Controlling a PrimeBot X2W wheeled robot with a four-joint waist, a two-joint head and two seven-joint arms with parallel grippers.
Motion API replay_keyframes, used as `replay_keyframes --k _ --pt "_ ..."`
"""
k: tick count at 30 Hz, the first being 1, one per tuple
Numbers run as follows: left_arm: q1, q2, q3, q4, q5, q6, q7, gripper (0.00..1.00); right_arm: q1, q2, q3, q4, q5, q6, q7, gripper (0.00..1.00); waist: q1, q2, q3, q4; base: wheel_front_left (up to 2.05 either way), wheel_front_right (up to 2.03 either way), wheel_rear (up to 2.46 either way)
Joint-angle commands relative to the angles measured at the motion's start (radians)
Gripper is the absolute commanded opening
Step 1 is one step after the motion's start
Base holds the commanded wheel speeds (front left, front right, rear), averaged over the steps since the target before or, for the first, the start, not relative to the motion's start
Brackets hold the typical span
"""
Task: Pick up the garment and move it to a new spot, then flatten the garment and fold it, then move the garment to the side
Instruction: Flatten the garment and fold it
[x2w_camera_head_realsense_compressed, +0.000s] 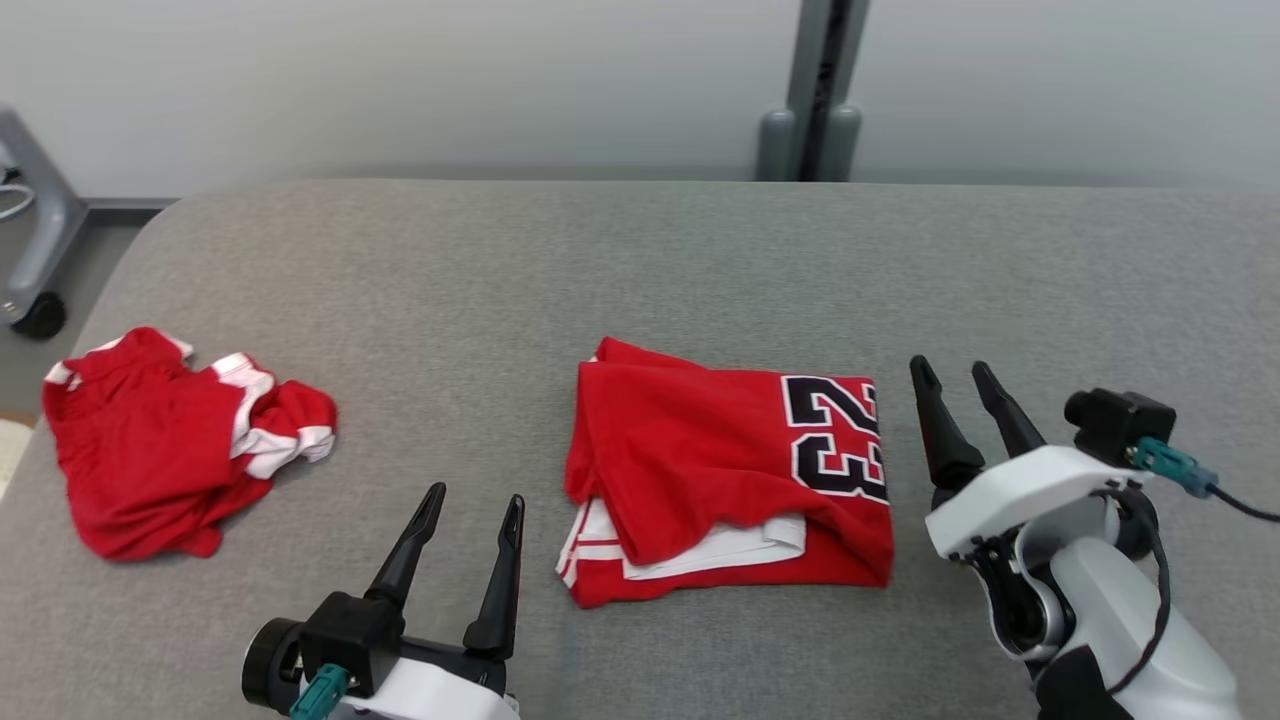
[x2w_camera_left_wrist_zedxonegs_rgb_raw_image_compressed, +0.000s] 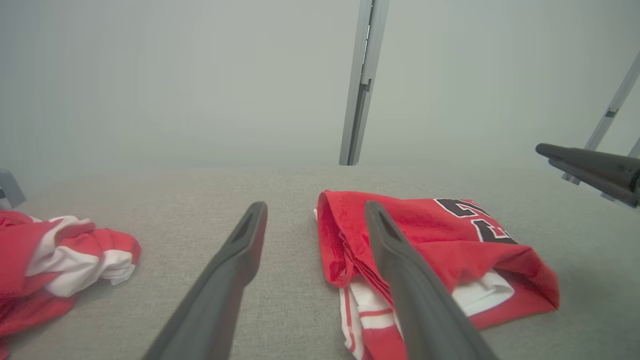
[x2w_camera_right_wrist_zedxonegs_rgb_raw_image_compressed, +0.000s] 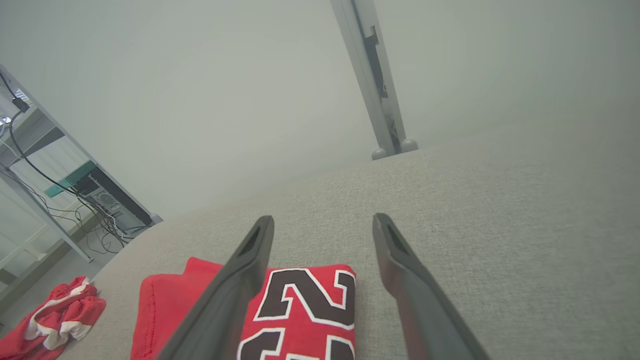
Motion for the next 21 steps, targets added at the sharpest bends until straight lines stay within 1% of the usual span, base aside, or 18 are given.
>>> replay_keyframes --k 1,5,6,12,21 --pt "-0.014 0.004 0.004 0.005 0.001 -0.004 -0.003 1.0 0.033 -0.002 -0.03 -0.019 -0.053 0.0 -0.001 1.0 0.0 0.0 -0.003 -0.04 0.0 0.0 0.0" --pt "-0.012 0.004 0.002 0.011 0.004 -0.008 -0.003 1.0 0.096 0.006 -0.101 -0.056 -0.149 0.0 -0.001 1.0 0.0 0.0 -0.014 -0.069 0.0 0.0 0.0" --pt "-0.012 0.004 0.002 0.011 0.004 -0.008 -0.003 1.0 0.096 0.006 -0.101 -0.056 -0.149 0.0 -0.001 1.0 0.0 0.0 -0.014 -0.069 0.0 0.0 0.0" --pt "0.02 0.004 0.01 0.015 0.0 -0.004 -0.003 1.0 0.198 0.017 -0.193 -0.14 -0.248 0.0 -0.001 1.0 0.0 0.0 -0.044 -0.098 0.0 0.0 0.0" --pt "0.065 0.004 0.019 0.024 -0.009 -0.007 -0.003 1.0 0.344 0.021 -0.243 -0.252 -0.405 0.0 -0.001 1.0 0.0 0.0 -0.095 -0.1 0.0 0.0 0.0"
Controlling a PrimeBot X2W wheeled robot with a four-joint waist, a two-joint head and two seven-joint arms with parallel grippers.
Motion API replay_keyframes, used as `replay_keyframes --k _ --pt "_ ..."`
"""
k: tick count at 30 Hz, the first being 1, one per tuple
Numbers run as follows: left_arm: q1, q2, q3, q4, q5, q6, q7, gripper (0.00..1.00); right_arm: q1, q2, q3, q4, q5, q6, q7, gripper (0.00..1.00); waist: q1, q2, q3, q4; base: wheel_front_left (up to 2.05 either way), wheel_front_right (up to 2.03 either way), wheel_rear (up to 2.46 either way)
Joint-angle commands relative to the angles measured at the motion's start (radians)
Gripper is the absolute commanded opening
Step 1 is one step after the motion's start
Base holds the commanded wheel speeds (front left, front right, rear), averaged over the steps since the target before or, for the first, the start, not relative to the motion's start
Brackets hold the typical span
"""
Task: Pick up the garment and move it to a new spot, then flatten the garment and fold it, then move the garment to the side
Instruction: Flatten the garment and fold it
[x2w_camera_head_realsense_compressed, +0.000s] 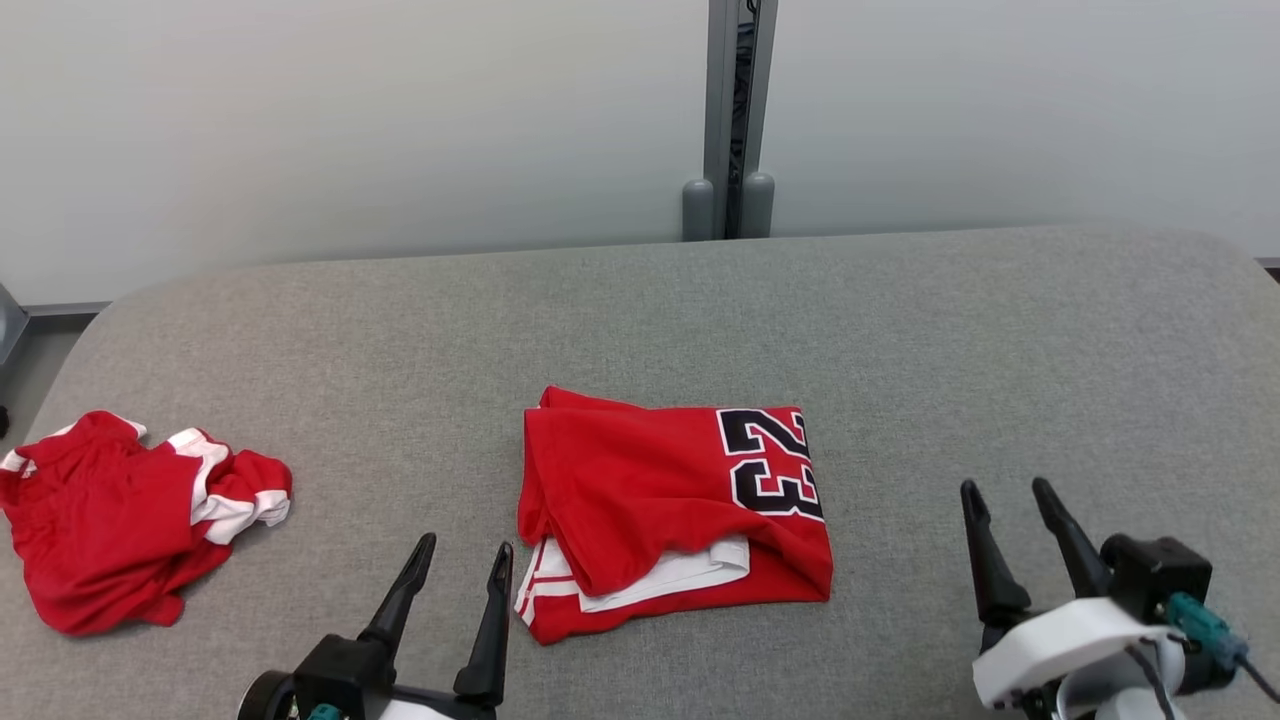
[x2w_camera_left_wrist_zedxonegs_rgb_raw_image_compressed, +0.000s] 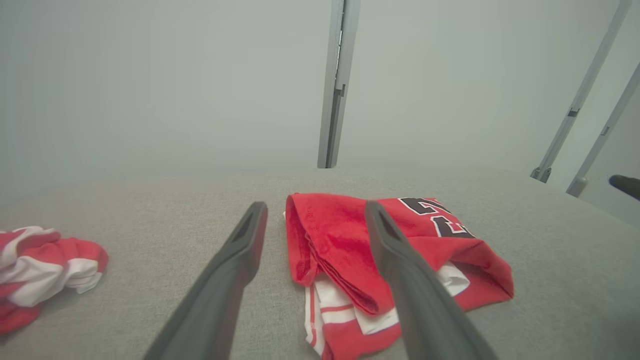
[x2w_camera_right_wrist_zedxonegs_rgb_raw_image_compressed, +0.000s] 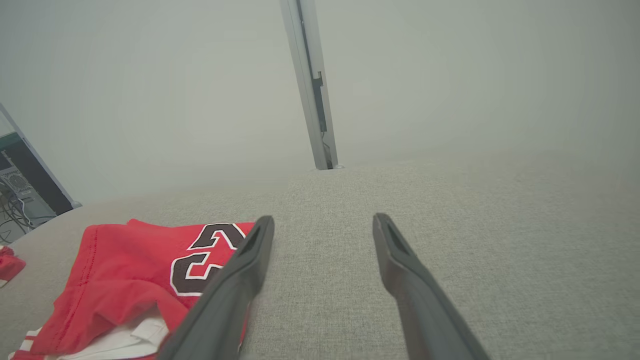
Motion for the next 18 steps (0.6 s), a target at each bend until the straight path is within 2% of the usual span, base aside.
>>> replay_keyframes --k 1,10,18 --pt "0.01 0.004 0.005 0.002 -0.005 -0.003 -0.003 1.0 0.022 -0.003 -0.005 -0.01 -0.012 0.0 -0.001 1.0 0.0 -0.0001 -0.006 0.002 0.0 0.0 0.0" --pt "0.027 0.004 0.005 0.012 -0.018 0.007 -0.003 1.0 0.112 0.014 -0.012 -0.062 -0.072 0.0 -0.001 1.0 0.0 -0.0001 -0.027 0.007 0.0 0.0 0.0" --pt "0.023 0.004 0.003 0.021 -0.024 0.007 -0.003 1.0 0.109 0.02 -0.019 -0.055 -0.067 0.0 -0.001 1.0 0.0 -0.0001 -0.028 0.011 0.0 0.0 0.0"
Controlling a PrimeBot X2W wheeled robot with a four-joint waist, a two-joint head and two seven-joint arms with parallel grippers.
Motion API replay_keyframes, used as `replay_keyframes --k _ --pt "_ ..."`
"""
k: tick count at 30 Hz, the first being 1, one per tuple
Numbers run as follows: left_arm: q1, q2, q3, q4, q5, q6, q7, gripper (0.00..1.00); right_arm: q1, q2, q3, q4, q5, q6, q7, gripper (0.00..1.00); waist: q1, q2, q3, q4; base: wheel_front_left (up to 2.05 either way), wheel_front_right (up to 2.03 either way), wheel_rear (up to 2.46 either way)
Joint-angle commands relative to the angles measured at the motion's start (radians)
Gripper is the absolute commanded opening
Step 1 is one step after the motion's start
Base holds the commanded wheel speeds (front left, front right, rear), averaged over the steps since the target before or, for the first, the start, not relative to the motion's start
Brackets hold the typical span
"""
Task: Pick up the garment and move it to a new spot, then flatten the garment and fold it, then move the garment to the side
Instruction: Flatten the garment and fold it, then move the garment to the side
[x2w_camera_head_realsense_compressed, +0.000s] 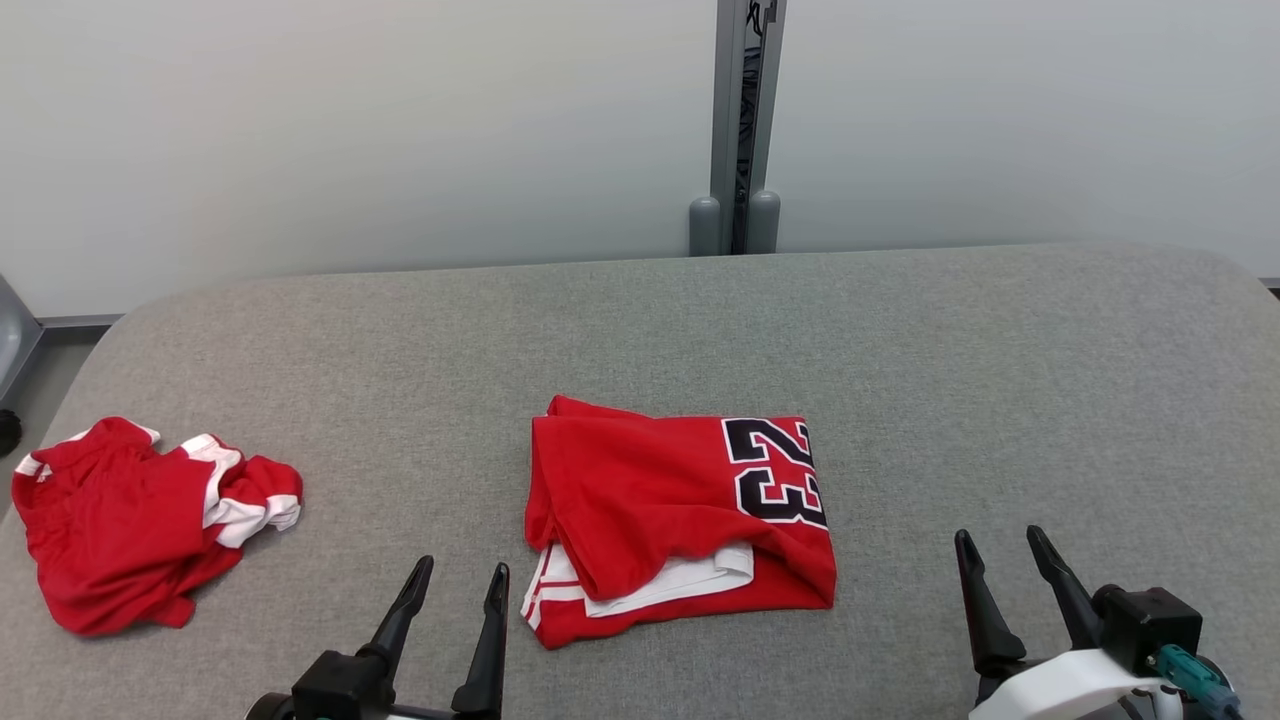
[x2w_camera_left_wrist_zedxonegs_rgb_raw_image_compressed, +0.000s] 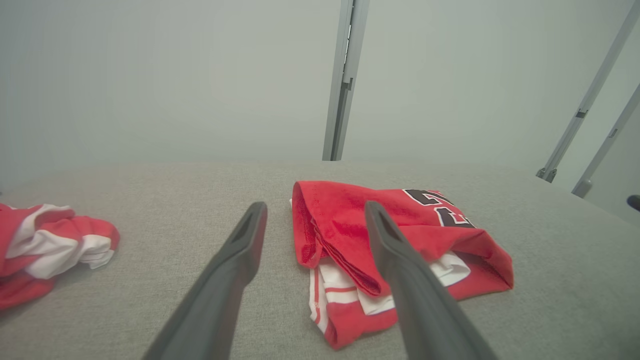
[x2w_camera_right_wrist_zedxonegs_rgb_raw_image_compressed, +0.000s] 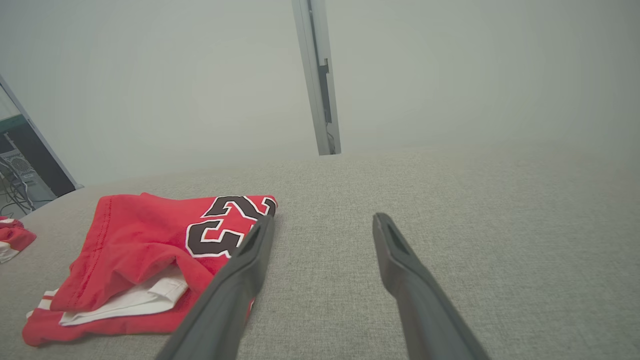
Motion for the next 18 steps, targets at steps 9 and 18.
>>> replay_keyframes --k 9,18 --pt "-0.006 0.003 0.001 0.0 -0.005 0.006 -0.003 1.0 -0.004 -0.003 0.0 0.009 0.006 0.0 -0.001 1.0 0.0 -0.0001 -0.002 0.008 0.0 0.0 0.0" --pt "-0.005 0.003 0.006 -0.007 -0.005 0.015 -0.003 1.0 -0.005 0.001 0.004 0.012 0.01 0.0 -0.001 1.0 0.0 -0.0001 -0.003 0.019 0.0 0.0 0.0"
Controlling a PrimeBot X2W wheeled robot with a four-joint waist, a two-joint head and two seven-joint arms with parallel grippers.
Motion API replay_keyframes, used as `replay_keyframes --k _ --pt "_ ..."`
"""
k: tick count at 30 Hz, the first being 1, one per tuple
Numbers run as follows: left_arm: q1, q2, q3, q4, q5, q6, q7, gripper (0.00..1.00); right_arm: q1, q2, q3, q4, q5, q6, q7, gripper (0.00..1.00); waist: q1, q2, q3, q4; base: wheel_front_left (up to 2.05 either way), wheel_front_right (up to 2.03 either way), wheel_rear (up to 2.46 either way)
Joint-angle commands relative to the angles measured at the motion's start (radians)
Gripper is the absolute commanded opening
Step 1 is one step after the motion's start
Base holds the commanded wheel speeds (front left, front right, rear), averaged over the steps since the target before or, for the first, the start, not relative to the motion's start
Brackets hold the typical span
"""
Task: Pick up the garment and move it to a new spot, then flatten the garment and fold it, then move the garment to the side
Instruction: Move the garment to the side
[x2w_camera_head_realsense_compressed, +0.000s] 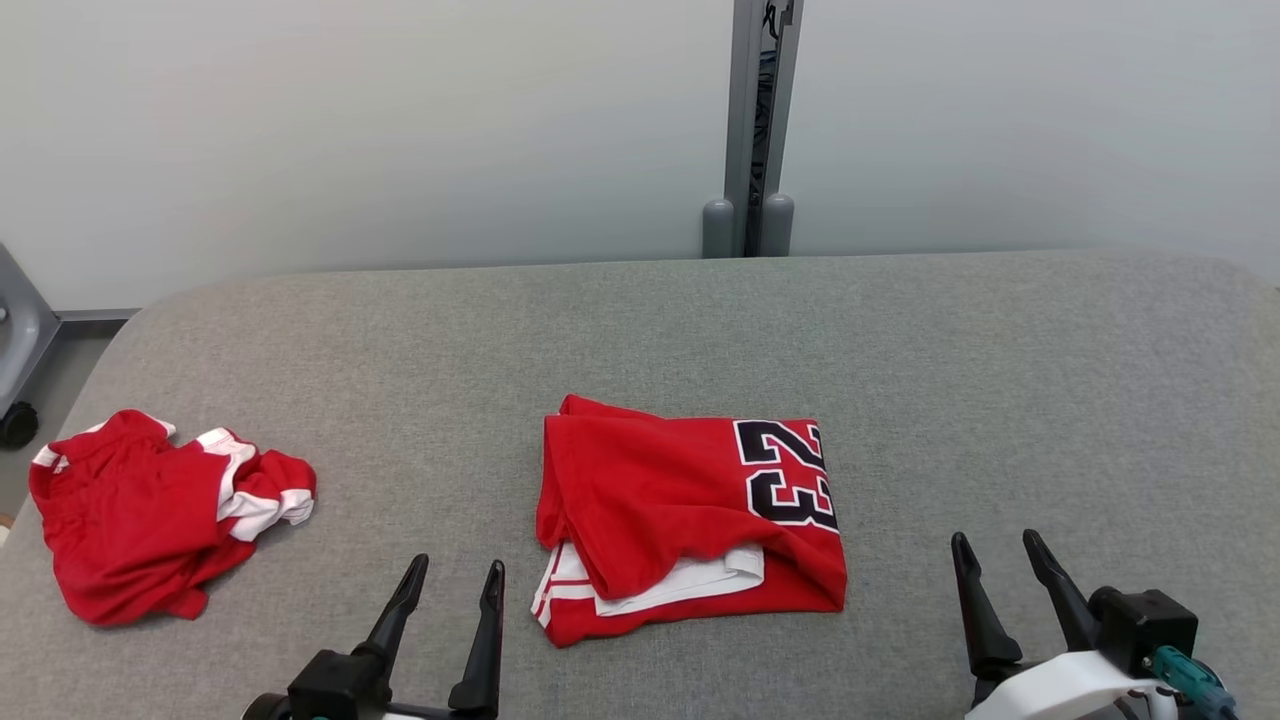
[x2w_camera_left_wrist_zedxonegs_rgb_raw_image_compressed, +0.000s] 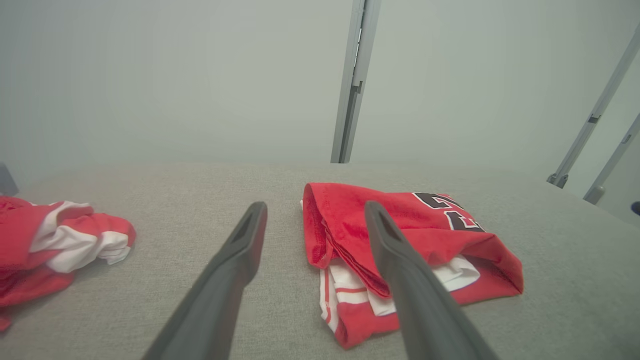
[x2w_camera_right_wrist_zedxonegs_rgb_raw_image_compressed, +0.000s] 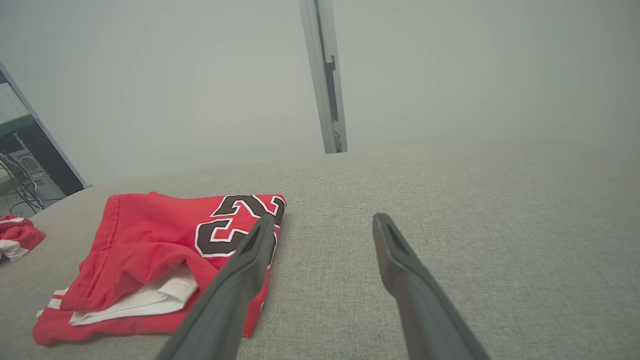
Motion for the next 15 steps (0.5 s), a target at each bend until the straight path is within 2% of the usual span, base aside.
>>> replay_keyframes --k 1,5,7,15 --pt "-0.004 0.003 0.004 -0.007 -0.003 0.008 -0.003 1.0 -0.007 -0.004 0.002 0.008 0.003 0.0 -0.001 1.0 0.0 -0.0001 0.0 0.004 0.0 0.0 0.0" --pt "-0.008 0.004 0.002 -0.009 -0.002 0.014 -0.003 1.0 -0.025 0.001 0.02 0.041 0.013 0.0 -0.001 1.0 0.0 -0.0001 0.005 0.023 0.0 0.0 0.0" --pt "-0.01 0.003 0.0 -0.011 -0.001 0.013 -0.003 1.0 -0.04 0.005 0.039 0.081 0.065 0.0 -0.001 1.0 0.0 -0.0001 0.01 0.035 0.0 0.0 0.0" --pt "-0.014 0.004 -0.007 -0.007 -0.005 0.013 -0.003 1.0 -0.226 -0.005 0.159 0.308 0.412 0.0 0.034 1.0 0.0 -0.0001 0.042 0.085 0.0 0.0 0.0"
